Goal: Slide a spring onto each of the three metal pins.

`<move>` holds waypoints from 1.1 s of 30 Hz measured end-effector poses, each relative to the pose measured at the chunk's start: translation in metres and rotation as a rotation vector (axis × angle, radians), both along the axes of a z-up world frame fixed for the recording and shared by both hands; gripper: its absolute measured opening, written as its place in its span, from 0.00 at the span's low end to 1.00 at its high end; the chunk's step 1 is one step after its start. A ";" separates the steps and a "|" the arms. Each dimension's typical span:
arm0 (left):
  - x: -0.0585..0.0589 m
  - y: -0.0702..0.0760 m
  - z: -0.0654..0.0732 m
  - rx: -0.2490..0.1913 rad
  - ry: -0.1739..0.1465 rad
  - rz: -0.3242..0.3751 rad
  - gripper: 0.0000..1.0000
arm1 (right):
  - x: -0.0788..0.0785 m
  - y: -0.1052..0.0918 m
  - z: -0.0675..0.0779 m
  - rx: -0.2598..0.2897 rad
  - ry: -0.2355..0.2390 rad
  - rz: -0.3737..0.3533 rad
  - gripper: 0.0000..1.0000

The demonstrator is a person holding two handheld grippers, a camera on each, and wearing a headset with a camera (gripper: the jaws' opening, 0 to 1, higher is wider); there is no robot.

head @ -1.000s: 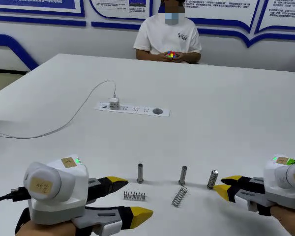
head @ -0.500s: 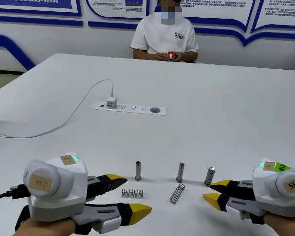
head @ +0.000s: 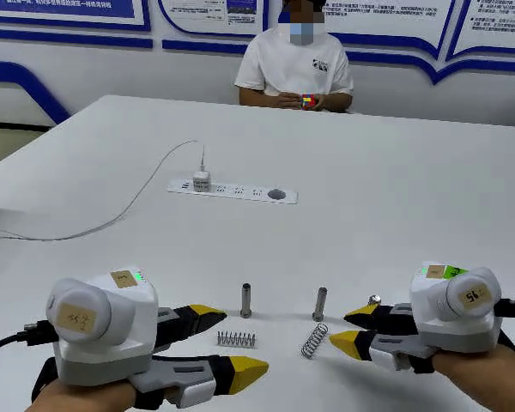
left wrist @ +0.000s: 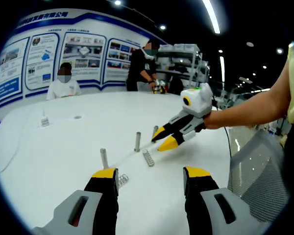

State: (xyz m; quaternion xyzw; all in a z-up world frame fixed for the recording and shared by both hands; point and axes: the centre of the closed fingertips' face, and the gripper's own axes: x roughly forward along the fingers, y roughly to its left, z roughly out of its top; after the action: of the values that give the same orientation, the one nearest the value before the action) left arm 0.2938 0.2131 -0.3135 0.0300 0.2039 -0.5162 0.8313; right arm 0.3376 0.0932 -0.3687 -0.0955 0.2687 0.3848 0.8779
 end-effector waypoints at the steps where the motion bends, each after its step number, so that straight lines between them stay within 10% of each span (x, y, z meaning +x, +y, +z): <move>1: 0.000 0.000 0.000 0.001 0.001 0.001 0.54 | -0.001 0.004 0.000 0.000 0.007 0.021 0.27; 14: 0.000 0.002 -0.002 0.003 0.005 0.006 0.54 | -0.009 0.019 -0.007 -0.258 -0.029 0.320 0.27; 33: -0.002 0.008 -0.003 0.011 0.012 0.016 0.53 | -0.006 0.033 -0.017 -0.453 -0.048 0.554 0.24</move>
State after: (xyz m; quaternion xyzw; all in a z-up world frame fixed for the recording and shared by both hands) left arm 0.2922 0.2207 -0.3168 0.0297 0.2119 -0.5085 0.8340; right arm 0.3315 0.1260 -0.3856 -0.3657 0.2904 0.5367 0.7028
